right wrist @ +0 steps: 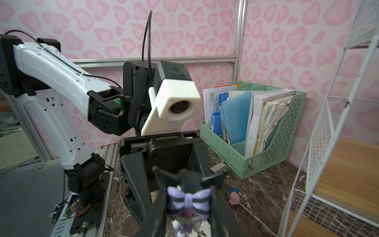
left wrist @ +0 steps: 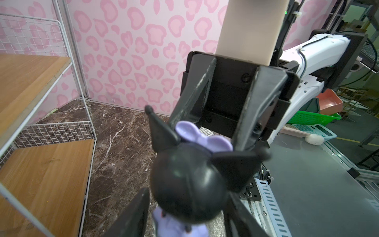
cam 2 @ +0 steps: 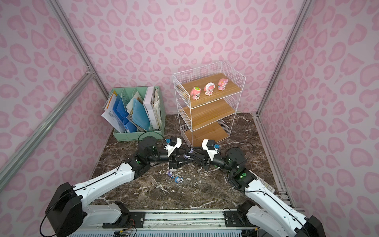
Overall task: Organize plastic toys on shelves
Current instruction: Pick up the plastic toy at the center of the board, then place the plastic toy on the shelf.
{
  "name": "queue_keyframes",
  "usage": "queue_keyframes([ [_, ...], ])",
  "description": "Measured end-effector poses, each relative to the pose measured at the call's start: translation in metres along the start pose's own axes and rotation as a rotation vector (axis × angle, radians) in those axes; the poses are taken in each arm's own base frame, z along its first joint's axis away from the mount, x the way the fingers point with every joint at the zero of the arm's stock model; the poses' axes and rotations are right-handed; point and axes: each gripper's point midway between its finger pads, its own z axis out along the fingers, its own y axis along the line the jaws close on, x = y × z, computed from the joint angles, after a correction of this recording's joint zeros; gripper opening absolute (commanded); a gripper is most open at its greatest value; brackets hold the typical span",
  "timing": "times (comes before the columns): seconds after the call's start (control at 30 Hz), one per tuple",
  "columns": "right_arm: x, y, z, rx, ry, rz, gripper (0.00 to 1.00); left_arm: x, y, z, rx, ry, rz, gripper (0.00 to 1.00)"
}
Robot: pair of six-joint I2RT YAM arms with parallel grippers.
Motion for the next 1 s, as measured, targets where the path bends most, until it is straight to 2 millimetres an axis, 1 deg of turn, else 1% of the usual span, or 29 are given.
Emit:
queue_keyframes([
  [0.1,-0.003,-0.009,-0.003,0.043,0.008,-0.014,0.28,0.001,0.004,-0.003,-0.04,0.003,0.01,0.68],
  [0.2,-0.01,-0.024,-0.011,0.118,0.006,-0.036,0.28,0.004,0.013,-0.009,-0.122,0.015,0.001,0.76],
  [0.3,-0.011,-0.046,-0.021,0.212,0.013,-0.056,0.28,0.01,0.028,-0.019,-0.249,0.031,-0.016,0.84],
  [0.37,-0.009,-0.061,-0.026,0.271,0.026,-0.061,0.28,0.013,0.042,-0.03,-0.361,0.039,-0.038,0.88],
  [0.43,-0.008,-0.074,-0.027,0.318,0.041,-0.067,0.28,0.014,0.054,-0.04,-0.456,0.042,-0.057,0.91],
  [0.6,-0.008,-0.104,-0.021,0.391,0.073,-0.094,0.29,0.008,0.082,-0.064,-0.674,0.055,-0.122,0.98],
  [0.7,-0.008,-0.126,-0.013,0.441,0.091,-0.117,0.29,0.005,0.094,-0.073,-0.756,0.063,-0.153,0.99],
  [0.77,-0.009,-0.136,-0.005,0.448,0.096,-0.129,0.29,0.008,0.102,-0.08,-0.815,0.08,-0.182,0.99],
  [0.87,-0.012,-0.15,0.005,0.464,0.102,-0.149,0.29,0.016,0.109,-0.088,-0.874,0.111,-0.203,0.99],
  [1.0,-0.016,-0.166,0.018,0.481,0.095,-0.161,0.3,0.021,0.112,-0.096,-0.921,0.128,-0.223,0.99],
])
